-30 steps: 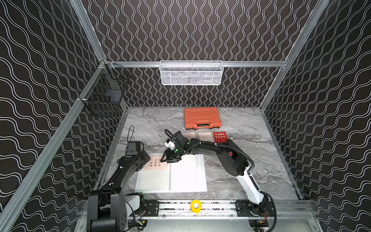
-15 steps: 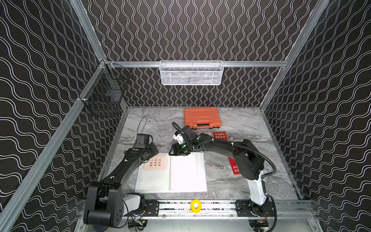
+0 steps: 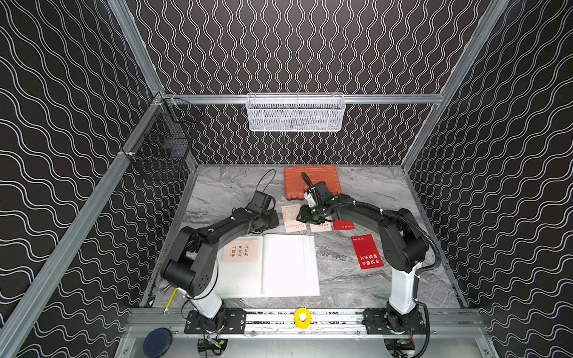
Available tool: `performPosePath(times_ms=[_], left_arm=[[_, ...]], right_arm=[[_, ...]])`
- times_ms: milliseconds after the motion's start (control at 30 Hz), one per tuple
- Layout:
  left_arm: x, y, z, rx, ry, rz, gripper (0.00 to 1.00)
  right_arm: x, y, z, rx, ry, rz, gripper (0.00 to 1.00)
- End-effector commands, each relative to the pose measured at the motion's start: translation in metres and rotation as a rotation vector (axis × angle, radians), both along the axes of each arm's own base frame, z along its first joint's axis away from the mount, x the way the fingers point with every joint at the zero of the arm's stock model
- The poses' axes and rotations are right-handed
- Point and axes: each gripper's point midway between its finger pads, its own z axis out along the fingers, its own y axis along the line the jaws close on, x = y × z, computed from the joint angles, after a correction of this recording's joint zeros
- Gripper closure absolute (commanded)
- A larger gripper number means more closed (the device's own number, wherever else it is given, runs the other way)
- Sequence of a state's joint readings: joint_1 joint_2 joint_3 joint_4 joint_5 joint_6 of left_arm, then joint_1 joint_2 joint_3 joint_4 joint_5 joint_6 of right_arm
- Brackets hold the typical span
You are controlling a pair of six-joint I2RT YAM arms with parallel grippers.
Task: Place the photos into the photo albums
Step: Pick up the photo at the center of the board.
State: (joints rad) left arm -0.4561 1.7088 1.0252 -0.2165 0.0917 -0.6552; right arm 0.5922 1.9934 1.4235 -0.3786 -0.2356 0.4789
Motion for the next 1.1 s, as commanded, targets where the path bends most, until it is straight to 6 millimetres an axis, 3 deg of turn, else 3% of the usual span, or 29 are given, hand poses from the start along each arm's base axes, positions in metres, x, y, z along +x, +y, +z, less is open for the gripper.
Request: performPosePath(times_ms=[0, 133, 400, 767, 1067], left_arm=[[0.010, -0.022, -0.004, -0.039, -0.006, -0.041, 0.85], [0.019, -0.038, -0.015, -0.037, 0.011, -0.063, 0.88], [0.029, -0.043, -0.034, -0.016, 0.038, -0.055, 0.88], [0.019, -0.029, -0.050, 0.019, 0.070, -0.007, 0.87], [0.012, -0.028, -0.056, 0.008, 0.089, 0.001, 0.87]], right_arm=[[0.010, -0.008, -0.004, -0.034, -0.009, -0.004, 0.52], [0.022, -0.009, -0.010, -0.039, -0.003, -0.013, 0.52], [0.036, -0.007, -0.022, -0.035, 0.009, -0.011, 0.53], [0.037, -0.001, -0.039, -0.029, 0.037, -0.001, 0.52], [0.025, 0.008, -0.049, -0.027, 0.057, 0.025, 0.52]])
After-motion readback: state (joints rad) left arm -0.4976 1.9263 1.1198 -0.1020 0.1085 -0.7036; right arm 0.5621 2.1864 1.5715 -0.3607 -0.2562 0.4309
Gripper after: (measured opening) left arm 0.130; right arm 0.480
